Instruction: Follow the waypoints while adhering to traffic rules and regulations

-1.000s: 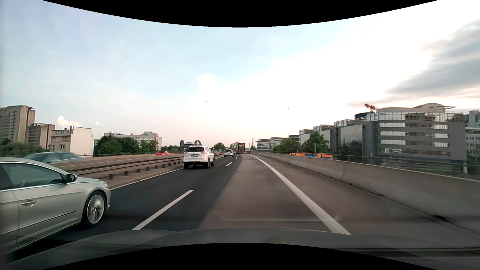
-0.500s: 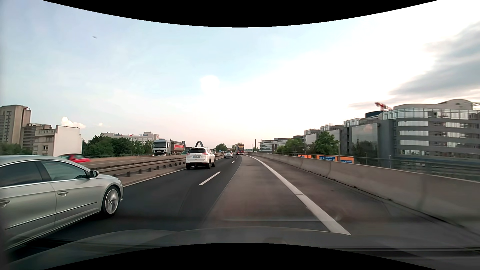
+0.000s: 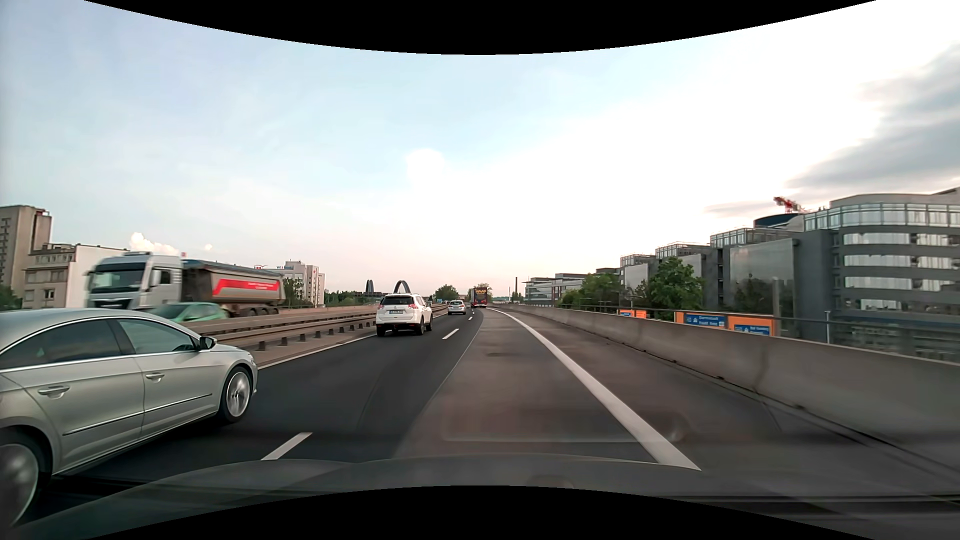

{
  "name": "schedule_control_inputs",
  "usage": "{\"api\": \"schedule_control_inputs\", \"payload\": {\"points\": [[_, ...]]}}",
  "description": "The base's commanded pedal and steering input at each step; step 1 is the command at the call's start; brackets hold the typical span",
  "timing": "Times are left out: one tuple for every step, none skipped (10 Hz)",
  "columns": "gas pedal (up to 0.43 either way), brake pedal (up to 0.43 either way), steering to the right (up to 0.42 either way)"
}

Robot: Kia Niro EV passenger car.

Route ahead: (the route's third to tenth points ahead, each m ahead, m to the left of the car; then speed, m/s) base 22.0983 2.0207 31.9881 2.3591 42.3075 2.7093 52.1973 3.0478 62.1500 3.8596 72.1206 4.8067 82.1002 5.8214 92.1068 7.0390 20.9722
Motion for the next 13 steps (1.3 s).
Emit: {"api": "schedule_control_inputs", "payload": {"points": [[0.157, 0.0, -0.01], [0.157, 0.0, -0.01], [0.157, 0.0, -0.011], [0.157, 0.0, -0.011], [0.157, 0.0, -0.011], [0.157, 0.0, -0.011], [0.157, 0.0, -0.011], [0.157, 0.0, -0.012], [0.157, 0.0, -0.012], [0.157, 0.0, -0.012], [0.157, 0.0, -0.012], [0.157, 0.0, -0.012], [0.157, 0.0, -0.011]]}}
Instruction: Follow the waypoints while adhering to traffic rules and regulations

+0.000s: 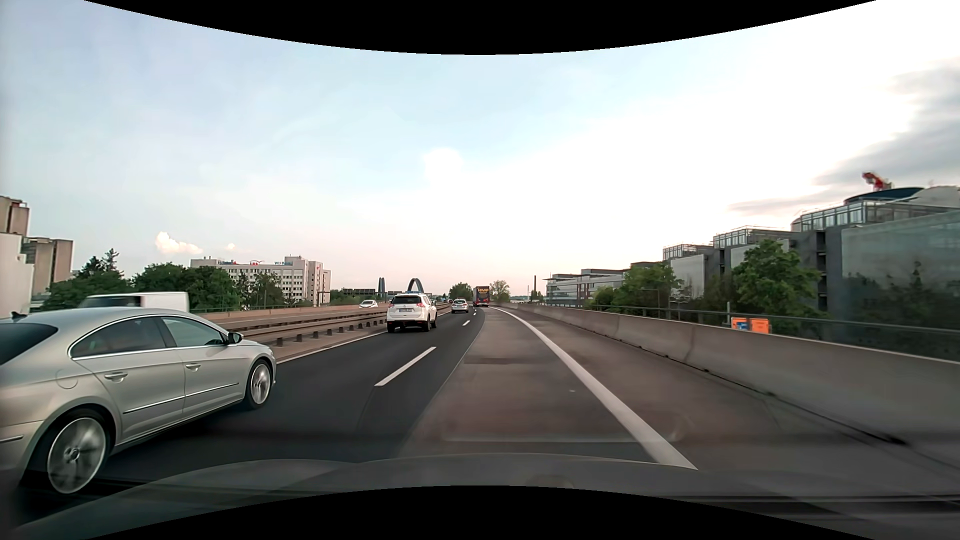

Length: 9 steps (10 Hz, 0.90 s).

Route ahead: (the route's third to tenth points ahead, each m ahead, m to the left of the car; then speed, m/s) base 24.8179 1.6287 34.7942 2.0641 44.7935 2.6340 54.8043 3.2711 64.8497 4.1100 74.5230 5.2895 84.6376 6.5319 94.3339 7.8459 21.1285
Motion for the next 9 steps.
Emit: {"api": "schedule_control_inputs", "payload": {"points": [[0.157, 0.0, -0.01], [0.157, 0.0, -0.01], [0.157, 0.0, -0.01], [0.157, 0.0, -0.009], [0.157, 0.0, -0.009], [0.157, 0.0, -0.009], [0.157, 0.0, -0.009], [0.157, 0.0, -0.009], [0.157, 0.0, -0.01]]}}
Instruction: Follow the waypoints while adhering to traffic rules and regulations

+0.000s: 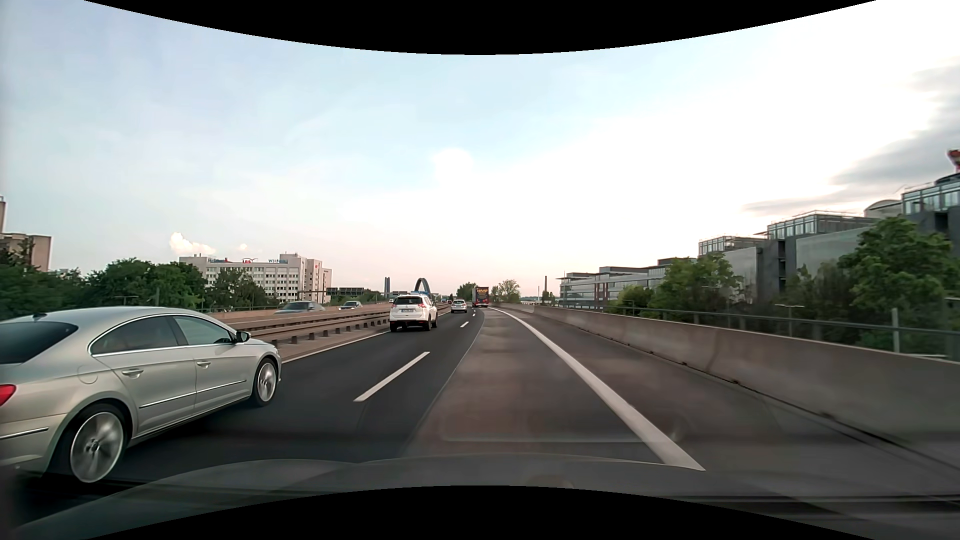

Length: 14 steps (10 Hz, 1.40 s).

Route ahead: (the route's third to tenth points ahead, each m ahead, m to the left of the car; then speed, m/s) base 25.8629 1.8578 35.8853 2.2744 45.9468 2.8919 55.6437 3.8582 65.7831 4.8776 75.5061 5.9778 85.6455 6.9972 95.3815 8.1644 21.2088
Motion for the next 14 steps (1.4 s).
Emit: {"api": "schedule_control_inputs", "payload": {"points": [[0.157, 0.0, -0.01], [0.157, 0.0, -0.01], [0.157, 0.0, -0.01], [0.157, 0.0, -0.011], [0.157, 0.0, -0.011], [0.157, 0.0, -0.012], [0.157, 0.0, -0.012], [0.157, 0.0, -0.012], [0.157, 0.0, -0.012], [0.157, 0.0, -0.012], [0.157, 0.0, -0.012], [0.157, 0.0, -0.012], [0.157, 0.0, -0.012], [0.157, 0.0, -0.012]]}}
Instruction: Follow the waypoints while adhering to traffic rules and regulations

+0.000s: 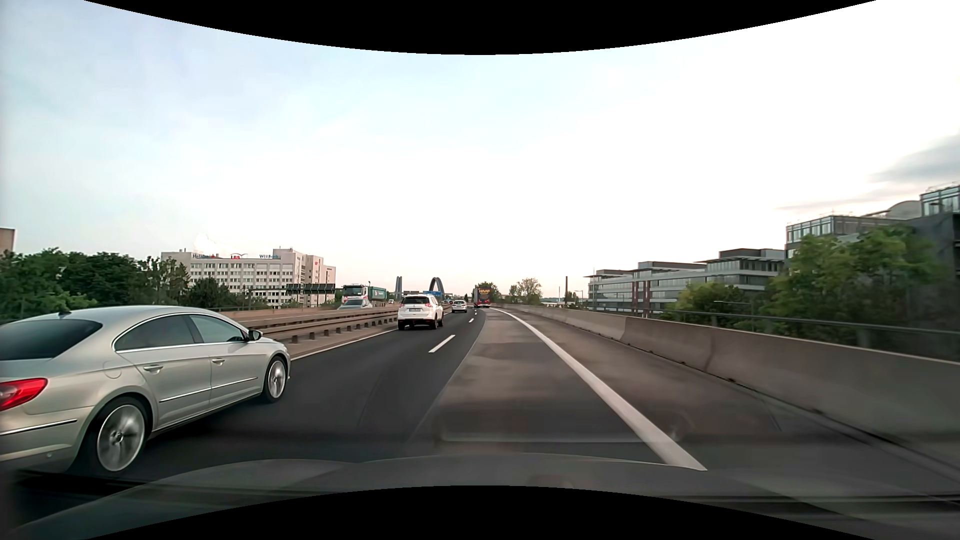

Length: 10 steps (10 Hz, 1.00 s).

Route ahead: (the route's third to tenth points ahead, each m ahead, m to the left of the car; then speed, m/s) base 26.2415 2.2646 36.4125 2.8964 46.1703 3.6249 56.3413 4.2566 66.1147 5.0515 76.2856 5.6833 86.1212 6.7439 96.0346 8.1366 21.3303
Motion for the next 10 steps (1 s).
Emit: {"api": "schedule_control_inputs", "payload": {"points": [[0.157, 0.0, -0.011], [0.157, 0.0, -0.012], [0.157, 0.0, -0.011], [0.157, 0.0, -0.01], [0.157, 0.0, -0.01], [0.157, 0.0, -0.009], [0.157, 0.0, -0.009], [0.157, 0.0, -0.009], [0.157, 0.0, -0.009], [0.157, 0.0, -0.009]]}}
